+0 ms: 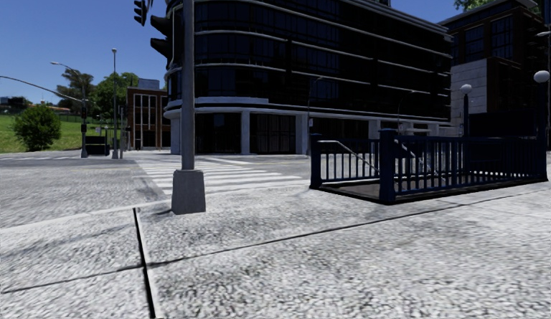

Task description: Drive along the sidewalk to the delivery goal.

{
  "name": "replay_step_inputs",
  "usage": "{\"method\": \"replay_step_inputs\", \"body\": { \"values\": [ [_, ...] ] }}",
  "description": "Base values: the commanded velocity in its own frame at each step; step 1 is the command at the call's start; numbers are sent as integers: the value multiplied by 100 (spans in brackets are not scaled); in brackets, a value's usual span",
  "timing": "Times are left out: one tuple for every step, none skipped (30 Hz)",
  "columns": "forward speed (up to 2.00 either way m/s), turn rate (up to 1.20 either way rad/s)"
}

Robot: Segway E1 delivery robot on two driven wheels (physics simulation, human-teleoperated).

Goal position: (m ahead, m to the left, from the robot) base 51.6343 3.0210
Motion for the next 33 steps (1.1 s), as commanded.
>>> {"method": "replay_step_inputs", "body": {
  "values": [
    [200, 0],
    [200, 0],
    [200, 0],
    [200, 0],
    [200, 0],
    [200, 0],
    [200, 0],
    [200, 0],
    [200, 0],
    [200, 0],
    [200, 0],
    [200, 0],
    [200, 0],
    [200, 0],
    [200, 0],
    [200, 0],
    [200, 0],
    [200, 0],
    [200, 0],
    [200, 0],
    [200, 0],
    [200, 0],
    [200, 0],
    [200, 0],
    [200, 0],
    [200, 0],
    [200, 0],
    [200, 0],
    [200, 0],
    [200, 0],
    [200, 0],
    [200, 0],
    [200, 0]
  ]
}}
